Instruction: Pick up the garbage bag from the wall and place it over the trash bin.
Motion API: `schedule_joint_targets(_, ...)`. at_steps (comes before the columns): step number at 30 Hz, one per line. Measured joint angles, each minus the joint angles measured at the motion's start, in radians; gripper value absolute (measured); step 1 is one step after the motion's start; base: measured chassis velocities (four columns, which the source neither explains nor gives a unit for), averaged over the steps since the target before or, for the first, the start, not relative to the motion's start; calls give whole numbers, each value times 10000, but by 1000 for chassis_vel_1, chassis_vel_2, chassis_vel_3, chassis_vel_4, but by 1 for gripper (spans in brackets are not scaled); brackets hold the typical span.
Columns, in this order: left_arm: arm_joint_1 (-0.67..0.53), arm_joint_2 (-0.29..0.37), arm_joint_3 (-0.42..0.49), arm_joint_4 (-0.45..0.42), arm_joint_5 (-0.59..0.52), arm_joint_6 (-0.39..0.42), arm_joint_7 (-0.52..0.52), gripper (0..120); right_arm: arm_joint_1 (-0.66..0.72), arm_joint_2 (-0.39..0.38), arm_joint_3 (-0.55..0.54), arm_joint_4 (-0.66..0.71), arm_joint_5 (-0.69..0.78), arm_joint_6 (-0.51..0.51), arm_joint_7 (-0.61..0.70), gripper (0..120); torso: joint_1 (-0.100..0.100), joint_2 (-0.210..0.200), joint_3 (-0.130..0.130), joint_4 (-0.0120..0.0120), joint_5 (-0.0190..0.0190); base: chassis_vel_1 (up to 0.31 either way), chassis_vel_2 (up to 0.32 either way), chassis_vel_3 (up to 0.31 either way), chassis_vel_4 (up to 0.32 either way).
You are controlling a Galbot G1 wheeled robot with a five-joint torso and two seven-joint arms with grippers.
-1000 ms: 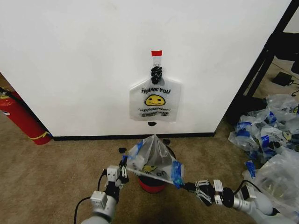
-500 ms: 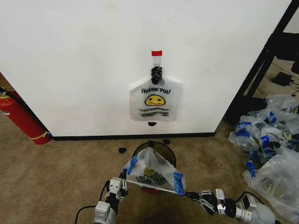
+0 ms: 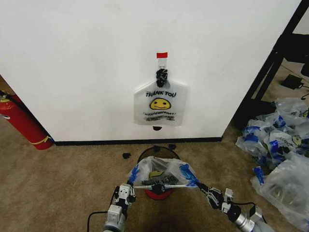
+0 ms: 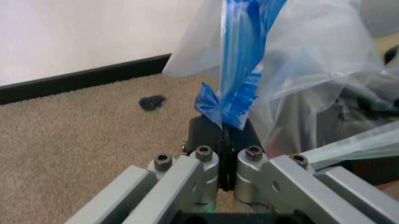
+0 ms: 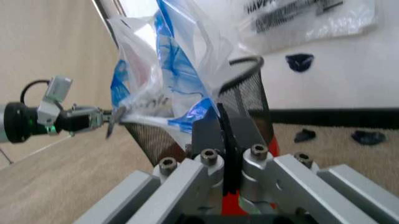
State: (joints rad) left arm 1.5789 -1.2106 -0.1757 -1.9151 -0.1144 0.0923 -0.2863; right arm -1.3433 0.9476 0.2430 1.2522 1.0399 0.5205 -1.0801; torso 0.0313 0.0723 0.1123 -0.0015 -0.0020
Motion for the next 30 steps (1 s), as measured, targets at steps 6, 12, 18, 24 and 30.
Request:
schedule_joint_targets(6,206,111,2,-215,32,45,-7,0,12,125,76,-394,-418,-89,-630,0,0,0,0,0,2,0,0,0,0)
schedule_joint_targets(12,374,304,40,-588,36,116,-7,0,-116,9,152,-114,-552,-490,-1213,0,0,0,0,-1,0,0,0,0,0)
schedule_joint_targets(18,39,308,187,-506,86,240,55,0,249,32,193,-398,-539,-490,-940,0,0,0,0,1,1,0,0,0,0)
schedule_joint_targets(24,-634,97,325,549,61,269,67,0,643,359,-21,-945,-199,-338,-17,0,0,0,1,-1,0,0,0,0,0)
schedule_joint_targets(30,-808,56,360,791,38,309,67,0,938,714,-217,-1225,-76,-370,621,0,0,0,1,-1,0,0,0,0,0)
